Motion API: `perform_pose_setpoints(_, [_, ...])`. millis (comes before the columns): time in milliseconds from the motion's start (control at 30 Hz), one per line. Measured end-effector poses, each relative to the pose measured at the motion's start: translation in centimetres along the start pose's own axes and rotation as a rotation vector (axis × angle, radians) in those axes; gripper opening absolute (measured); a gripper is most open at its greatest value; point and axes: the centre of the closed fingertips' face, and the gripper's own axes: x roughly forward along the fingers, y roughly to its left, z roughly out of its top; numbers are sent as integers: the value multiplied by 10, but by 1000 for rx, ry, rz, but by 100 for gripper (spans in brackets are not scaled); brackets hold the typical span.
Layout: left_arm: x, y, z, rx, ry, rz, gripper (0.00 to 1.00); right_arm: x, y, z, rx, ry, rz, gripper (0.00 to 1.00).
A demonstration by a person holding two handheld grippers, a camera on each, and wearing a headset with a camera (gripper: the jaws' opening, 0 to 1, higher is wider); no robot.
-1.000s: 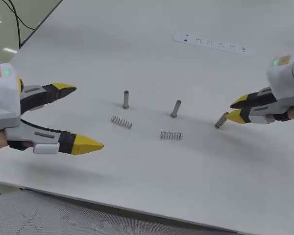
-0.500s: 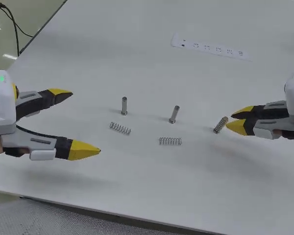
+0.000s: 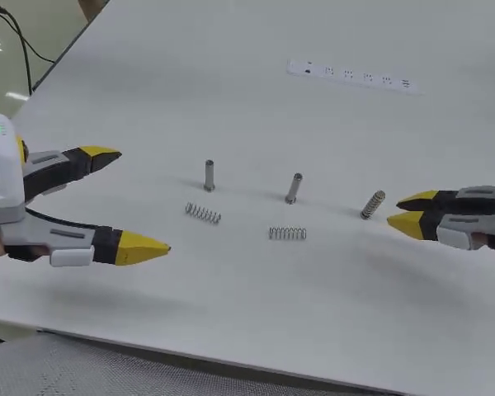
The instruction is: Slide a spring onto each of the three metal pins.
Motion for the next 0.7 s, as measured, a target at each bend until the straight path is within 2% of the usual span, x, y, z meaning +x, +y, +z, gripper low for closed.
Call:
perform_pose_setpoints(300, [-1, 1, 2, -6, -5, 10, 96, -4, 11, 2, 19, -31, 1, 16])
perform_pose_setpoints(567, [0, -2, 1, -9, -3, 6, 96, -6, 20, 2, -24, -21, 0, 16])
perform_pose_setpoints(700, [1, -3, 1, -10, -4, 1, 96, 1, 29, 1, -25, -13, 27, 16])
